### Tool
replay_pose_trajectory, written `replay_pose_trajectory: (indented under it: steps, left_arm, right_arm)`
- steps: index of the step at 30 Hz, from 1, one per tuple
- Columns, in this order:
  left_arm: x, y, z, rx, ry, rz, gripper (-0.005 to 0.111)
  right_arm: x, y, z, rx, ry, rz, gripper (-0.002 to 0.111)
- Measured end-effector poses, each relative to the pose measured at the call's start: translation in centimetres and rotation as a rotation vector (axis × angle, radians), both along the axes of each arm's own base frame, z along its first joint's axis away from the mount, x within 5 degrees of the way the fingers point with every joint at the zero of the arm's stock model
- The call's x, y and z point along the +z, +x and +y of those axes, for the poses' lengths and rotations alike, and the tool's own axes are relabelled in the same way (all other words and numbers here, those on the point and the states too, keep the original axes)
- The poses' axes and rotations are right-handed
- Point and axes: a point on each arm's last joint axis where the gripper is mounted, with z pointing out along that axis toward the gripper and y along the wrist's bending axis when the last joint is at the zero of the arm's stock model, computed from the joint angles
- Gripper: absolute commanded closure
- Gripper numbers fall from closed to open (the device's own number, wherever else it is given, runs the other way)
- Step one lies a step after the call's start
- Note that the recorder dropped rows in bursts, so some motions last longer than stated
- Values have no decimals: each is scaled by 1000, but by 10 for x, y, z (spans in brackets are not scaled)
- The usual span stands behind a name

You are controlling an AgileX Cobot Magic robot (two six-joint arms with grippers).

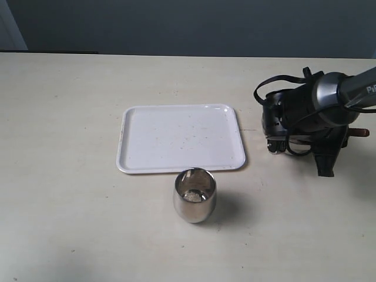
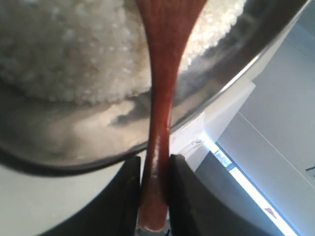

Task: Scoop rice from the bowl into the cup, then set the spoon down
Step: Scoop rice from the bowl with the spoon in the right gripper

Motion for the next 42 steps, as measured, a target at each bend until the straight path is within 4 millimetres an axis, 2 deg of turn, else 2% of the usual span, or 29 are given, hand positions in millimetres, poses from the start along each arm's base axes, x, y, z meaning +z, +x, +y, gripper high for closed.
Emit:
replay_pose_trajectory:
  steps: [22,28,38,42]
  left_arm:
    - [0,0,0,0,0,0,106]
    - [0,0,0,0,0,0,106]
    - [0,0,0,0,0,0,106]
    - [0,0,0,0,0,0,106]
  right_arm:
    - [-1,-7,4,-93,129,38,109]
    - [-3,-6,-4,-131,180,103,109]
    - [13,-2,-6,-117,307,80,109]
    - [12,-4,-4,-122,330,99,109]
